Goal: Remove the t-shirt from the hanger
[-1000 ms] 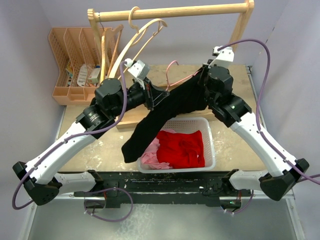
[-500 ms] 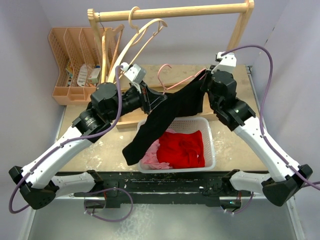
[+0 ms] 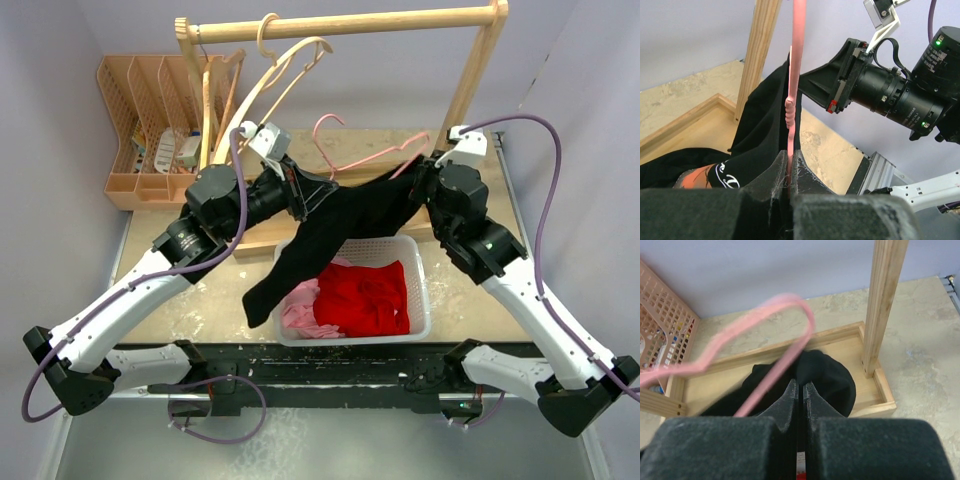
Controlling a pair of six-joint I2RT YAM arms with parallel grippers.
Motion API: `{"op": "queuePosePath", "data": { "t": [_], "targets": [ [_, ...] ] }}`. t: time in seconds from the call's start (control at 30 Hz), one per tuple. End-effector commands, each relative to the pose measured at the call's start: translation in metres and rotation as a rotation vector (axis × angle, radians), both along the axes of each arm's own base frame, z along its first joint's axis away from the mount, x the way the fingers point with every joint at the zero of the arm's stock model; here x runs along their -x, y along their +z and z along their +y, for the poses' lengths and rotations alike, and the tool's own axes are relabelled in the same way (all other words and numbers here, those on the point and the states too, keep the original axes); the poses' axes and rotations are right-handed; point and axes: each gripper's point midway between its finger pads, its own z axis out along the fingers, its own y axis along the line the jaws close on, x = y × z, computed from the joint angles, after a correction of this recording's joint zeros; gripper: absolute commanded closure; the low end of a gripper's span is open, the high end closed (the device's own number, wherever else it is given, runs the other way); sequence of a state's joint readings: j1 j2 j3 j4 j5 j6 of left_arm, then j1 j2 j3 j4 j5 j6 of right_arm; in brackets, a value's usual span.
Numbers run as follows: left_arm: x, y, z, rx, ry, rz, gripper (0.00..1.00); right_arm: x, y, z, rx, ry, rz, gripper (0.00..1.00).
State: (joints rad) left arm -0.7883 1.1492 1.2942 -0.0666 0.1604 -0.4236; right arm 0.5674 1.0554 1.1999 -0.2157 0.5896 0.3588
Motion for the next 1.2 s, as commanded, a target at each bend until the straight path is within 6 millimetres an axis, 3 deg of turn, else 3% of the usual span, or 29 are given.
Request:
{"op": "queuePosePath", "data": {
  "t": [0.0, 0.17, 0.33, 0.37, 0.47, 0.7, 0.9, 1.17],
  "targets": [
    [0.016, 0.059, 0.018, 0.112, 0.012, -0.135, 1.0, 0.006, 0.015, -0.033, -0.022, -0.174, -0.044, 1.0],
    [0.031, 0.053, 0.028, 0.092, -0.008, -0.116, 1.0, 0.004, 0.041, -0.06, -0.023, -0.3, -0.084, 1.0],
    [0.025, 0.055, 0.031, 0.125, 0.028, -0.128, 1.0, -0.003, 0.042, -0.032, -0.022, -0.133, -0.1, 1.0],
    [0.022, 0.056, 0.03, 0.132, 0.034, -0.133, 1.0, -0.004, 0.041, -0.019, -0.022, -0.055, -0.102, 1.0],
    [0.01, 0.065, 0.021, 0.161, 0.049, -0.154, 1.0, -0.001, 0.03, 0.011, -0.014, 0.108, -0.079, 1.0],
    [-0.031, 0.08, -0.001, 0.194, 0.127, -0.179, 1.0, 0.026, 0.0, 0.06, 0.042, 0.364, -0.003, 1.0],
    [-0.066, 0.086, -0.016, 0.156, 0.207, -0.178, 1.0, 0.047, -0.016, 0.069, 0.066, 0.41, 0.027, 1.0],
    [-0.1, 0.103, -0.027, 0.081, 0.293, -0.22, 1.0, 0.054, -0.029, 0.067, 0.056, 0.419, 0.041, 1.0]
  ]
}}
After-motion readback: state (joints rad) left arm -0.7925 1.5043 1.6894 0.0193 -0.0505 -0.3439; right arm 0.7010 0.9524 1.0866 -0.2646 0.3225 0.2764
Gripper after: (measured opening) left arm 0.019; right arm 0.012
